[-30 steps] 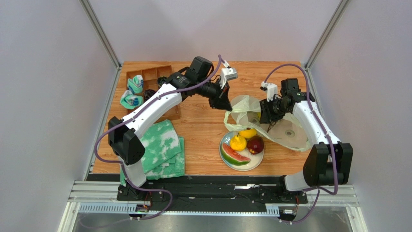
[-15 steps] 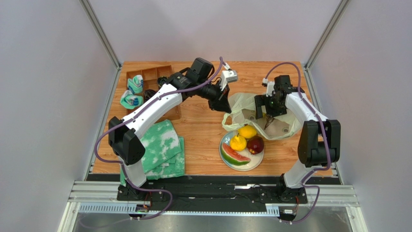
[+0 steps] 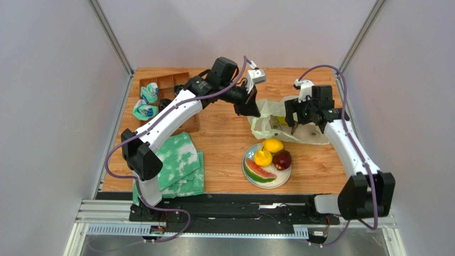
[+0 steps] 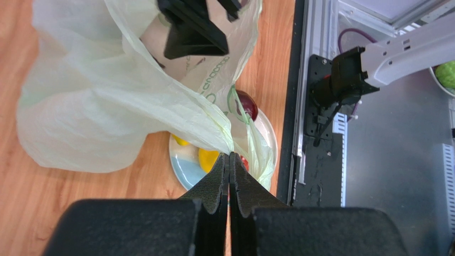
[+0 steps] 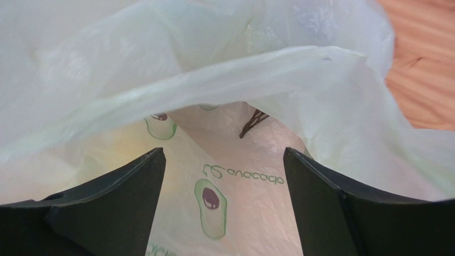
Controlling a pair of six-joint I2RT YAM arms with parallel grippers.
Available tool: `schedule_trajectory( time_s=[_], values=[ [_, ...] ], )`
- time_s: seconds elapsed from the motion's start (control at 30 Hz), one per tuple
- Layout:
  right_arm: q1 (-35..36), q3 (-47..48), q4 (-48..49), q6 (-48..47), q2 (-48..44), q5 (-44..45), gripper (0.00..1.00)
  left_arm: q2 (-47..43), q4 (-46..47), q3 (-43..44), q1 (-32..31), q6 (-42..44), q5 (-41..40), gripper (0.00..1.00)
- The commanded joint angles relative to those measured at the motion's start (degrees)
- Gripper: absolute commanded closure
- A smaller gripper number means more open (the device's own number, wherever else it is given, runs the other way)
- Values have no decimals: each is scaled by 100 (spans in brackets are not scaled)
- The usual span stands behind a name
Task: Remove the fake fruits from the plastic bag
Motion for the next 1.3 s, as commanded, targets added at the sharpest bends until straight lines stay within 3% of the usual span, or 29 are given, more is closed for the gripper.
schedule_trajectory(
  time_s=[0.0,0.1,0.23,0.27,0.43,0.67,0.8,0.9,1.03,1.17,1.27],
  values=[
    [32,-124,663,-645,-491,-269,18,18,264,543,-19,-8,-151,100],
    [41,-105,-41,-830,-403,-1042,35,62,273,588,-19,-7,-73,100],
    [94,-211,-437,-997,8,-1178,60,159,352,702,-19,-121,25,100],
    [94,-210,-438,-1067,114,-1239,62,159,396,737,-19,-200,16,100],
    [164,-88,323,-1183,642,-906,64,203,528,957,-19,-324,120,100],
    [-265,1299,1951,-357,1618,955,56,54,309,668,-19,-8,209,100],
    [-608,1978,1795,-6,1786,1125,55,-25,282,351,-36,72,200,100],
    [-680,1146,1803,-135,1209,905,55,-25,168,272,-141,308,52,100],
    [-1082,-190,2014,-68,251,1501,55,-25,97,280,-247,590,-90,100],
    [-2591,-693,1383,233,-560,1267,56,36,80,272,-265,546,-46,100],
    [-3227,-1097,662,-459,-1481,801,56,97,123,289,-273,354,182,100]
  ],
)
